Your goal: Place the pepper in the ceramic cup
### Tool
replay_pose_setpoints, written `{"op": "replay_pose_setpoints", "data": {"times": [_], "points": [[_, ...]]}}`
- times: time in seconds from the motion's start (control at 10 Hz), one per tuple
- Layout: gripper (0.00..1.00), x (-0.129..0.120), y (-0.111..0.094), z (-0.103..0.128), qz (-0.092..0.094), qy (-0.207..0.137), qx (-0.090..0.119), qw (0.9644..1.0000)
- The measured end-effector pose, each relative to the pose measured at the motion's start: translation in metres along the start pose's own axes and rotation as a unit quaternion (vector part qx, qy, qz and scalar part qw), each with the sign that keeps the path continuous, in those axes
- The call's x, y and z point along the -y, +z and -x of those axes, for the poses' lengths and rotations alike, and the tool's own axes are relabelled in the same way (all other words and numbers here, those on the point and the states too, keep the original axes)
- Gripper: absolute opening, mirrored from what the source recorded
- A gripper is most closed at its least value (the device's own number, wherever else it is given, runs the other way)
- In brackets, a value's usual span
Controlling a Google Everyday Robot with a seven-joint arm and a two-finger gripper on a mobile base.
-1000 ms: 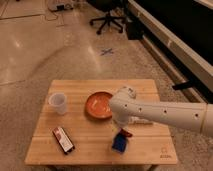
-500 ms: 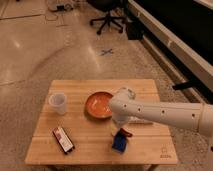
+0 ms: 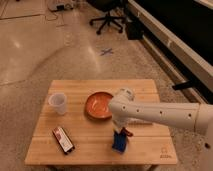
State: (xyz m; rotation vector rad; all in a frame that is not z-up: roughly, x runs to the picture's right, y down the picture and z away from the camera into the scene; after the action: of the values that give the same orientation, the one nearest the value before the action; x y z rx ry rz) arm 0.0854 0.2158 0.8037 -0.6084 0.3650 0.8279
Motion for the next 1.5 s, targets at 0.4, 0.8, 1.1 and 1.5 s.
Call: {"op": "replay_pose_setpoints", "data": {"times": [0.4, 0.8, 1.1, 1.5], "points": [[0.0, -0.014, -0.063, 0.012, -0.009, -0.018, 0.053, 0.9984], [0.0, -0.066, -0.155, 0.023, -0.002, -0.06, 0.128, 0.9899], [0.0, -0.073, -0.162, 0.024, 0.0, -0.066, 0.133, 0.9889], [0.0, -0.073, -0.162, 0.027, 0.003, -0.065, 0.137, 0.9884]]}}
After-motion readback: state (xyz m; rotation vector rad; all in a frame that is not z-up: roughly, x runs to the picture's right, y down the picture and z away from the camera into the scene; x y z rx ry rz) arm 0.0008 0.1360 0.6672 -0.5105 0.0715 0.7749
